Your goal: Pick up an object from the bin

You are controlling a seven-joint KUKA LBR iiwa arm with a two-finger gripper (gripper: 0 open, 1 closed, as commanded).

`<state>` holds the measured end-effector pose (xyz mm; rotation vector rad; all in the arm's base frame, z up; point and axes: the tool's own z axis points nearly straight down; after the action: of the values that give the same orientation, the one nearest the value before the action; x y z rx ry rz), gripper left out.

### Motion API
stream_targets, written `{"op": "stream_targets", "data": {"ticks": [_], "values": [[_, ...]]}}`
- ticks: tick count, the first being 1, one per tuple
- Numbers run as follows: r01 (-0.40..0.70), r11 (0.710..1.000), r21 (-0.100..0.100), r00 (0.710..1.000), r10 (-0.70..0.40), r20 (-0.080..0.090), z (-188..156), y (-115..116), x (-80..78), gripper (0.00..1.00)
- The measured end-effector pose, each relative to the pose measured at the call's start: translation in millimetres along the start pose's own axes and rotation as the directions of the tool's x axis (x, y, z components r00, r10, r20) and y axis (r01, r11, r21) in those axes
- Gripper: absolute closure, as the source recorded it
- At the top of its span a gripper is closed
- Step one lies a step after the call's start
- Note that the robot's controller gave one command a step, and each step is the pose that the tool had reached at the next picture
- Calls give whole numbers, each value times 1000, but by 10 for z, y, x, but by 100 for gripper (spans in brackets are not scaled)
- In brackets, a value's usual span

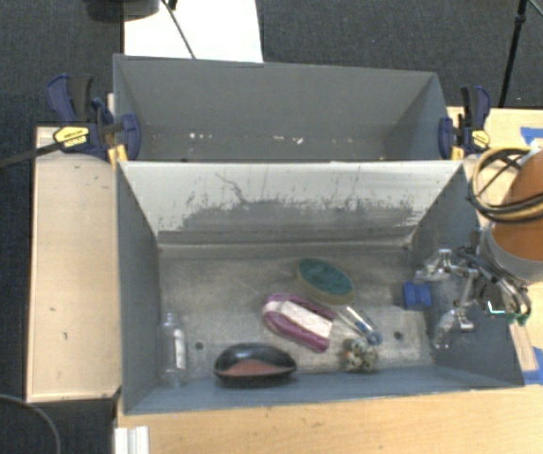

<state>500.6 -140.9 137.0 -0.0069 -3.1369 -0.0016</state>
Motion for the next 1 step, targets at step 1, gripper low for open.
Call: {"op": "stream_targets", "data": {"ticks": [1], "values": [[217, 976, 4, 976, -217, 9, 600, -5, -437, 0]]}}
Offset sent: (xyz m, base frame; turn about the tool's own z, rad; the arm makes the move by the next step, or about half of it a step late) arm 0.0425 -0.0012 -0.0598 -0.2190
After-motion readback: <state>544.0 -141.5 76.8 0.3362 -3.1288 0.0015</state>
